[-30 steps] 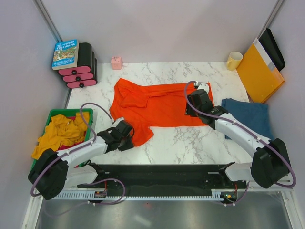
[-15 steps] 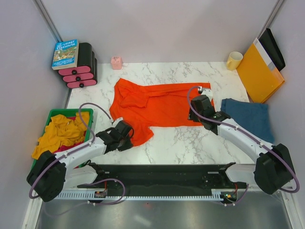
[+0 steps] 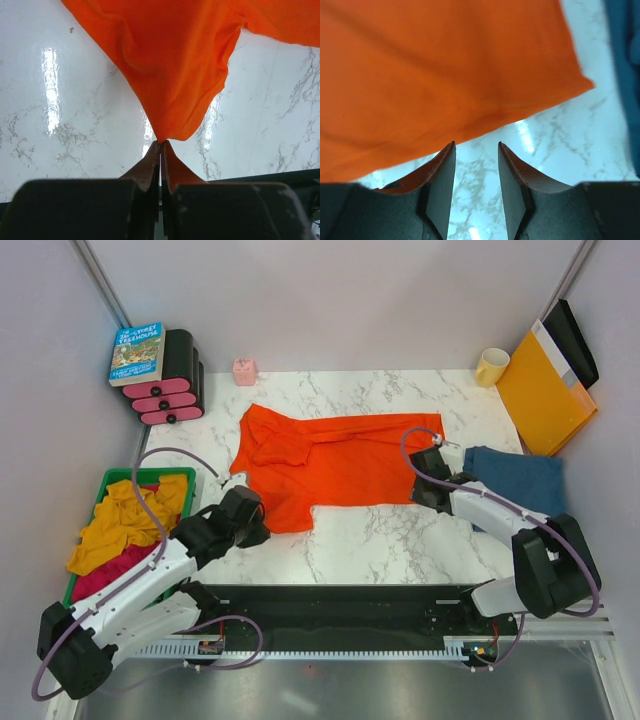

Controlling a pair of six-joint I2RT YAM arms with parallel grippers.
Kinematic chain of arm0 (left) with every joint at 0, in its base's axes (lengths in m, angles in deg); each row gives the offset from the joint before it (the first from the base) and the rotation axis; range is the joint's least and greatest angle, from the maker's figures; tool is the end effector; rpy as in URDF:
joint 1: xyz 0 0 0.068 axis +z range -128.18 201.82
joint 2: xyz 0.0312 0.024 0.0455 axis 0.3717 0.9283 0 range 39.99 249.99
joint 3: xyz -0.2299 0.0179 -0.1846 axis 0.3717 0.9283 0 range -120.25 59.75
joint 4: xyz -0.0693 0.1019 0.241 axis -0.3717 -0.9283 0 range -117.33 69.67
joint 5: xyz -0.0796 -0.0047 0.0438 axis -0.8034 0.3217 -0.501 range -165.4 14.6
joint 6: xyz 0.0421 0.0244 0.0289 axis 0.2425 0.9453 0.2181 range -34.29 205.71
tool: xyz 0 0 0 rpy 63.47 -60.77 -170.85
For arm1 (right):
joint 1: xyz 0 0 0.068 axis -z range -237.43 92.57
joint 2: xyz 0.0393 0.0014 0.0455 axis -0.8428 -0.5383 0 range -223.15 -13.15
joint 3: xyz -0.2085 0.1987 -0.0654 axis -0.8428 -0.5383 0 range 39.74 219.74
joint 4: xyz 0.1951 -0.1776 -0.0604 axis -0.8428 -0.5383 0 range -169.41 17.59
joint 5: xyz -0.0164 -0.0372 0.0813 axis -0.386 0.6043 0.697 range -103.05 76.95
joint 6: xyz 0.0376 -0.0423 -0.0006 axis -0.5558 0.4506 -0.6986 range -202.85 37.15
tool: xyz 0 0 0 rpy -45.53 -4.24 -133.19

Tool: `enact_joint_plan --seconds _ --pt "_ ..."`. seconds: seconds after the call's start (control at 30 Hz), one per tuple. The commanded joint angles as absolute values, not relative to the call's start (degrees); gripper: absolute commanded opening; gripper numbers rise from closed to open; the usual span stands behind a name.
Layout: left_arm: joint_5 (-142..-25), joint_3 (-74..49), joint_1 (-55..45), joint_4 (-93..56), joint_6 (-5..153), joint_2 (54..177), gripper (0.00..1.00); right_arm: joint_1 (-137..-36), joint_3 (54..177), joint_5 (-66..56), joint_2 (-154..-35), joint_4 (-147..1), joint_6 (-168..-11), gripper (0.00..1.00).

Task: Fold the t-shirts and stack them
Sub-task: Grap the side of the flattened tshirt closest away from the robot with both arms

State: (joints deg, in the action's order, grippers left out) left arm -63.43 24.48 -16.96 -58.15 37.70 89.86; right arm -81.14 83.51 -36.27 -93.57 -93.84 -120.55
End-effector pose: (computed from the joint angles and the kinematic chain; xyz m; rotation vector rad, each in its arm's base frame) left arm 0.1340 -0.0973 0.2376 -0.2898 2.4833 -0.3935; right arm 0.2541 0.0946 0.1991 0.4435 2.4270 -0.0754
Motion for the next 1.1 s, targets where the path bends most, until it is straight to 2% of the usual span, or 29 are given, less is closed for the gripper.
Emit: enact_joint_plan --seconds 0.0,0.4,0.77,0.87,0.9,0.97,1.0,1.07 --pt "-61.08 21.61 -17.38 -60.49 41.24 90.61 0.02 -74.49 84.48 -36.78 -93.57 -93.06 -121.79 0.47" --pt "-60.2 19.5 -17.38 -60.41 41.59 92.99 0.02 -67.28 84.3 -37.05 -95.33 -92.01 -118.27 0.5" --pt "-59.76 18.79 -17.38 -60.49 41.85 94.22 0.02 -63.41 86.67 -35.73 -100.95 -89.37 -118.8 0.48" --pt "-59.58 18.53 -17.38 -60.49 42.03 94.31 0.02 -63.41 86.76 -35.73 -101.74 -89.19 -119.06 0.38" --pt "-59.49 18.44 -17.38 -60.41 42.03 94.13 0.02 -63.41 86.15 -35.73 -101.4 -89.02 -118.98 0.27" --pt "-59.14 18.35 -17.38 -60.49 42.12 94.04 0.02 -63.32 85.45 -35.99 -100.08 -88.67 -119.15 0.17" --pt "-59.14 18.27 -17.38 -60.49 42.03 93.96 0.02 -63.41 84.84 -35.82 -99.64 -88.58 -119.07 0.07" --pt "-58.88 18.18 -17.38 -60.49 42.03 93.96 0.02 -63.41 84.31 -35.29 -97.89 -88.84 -119.06 0.0"
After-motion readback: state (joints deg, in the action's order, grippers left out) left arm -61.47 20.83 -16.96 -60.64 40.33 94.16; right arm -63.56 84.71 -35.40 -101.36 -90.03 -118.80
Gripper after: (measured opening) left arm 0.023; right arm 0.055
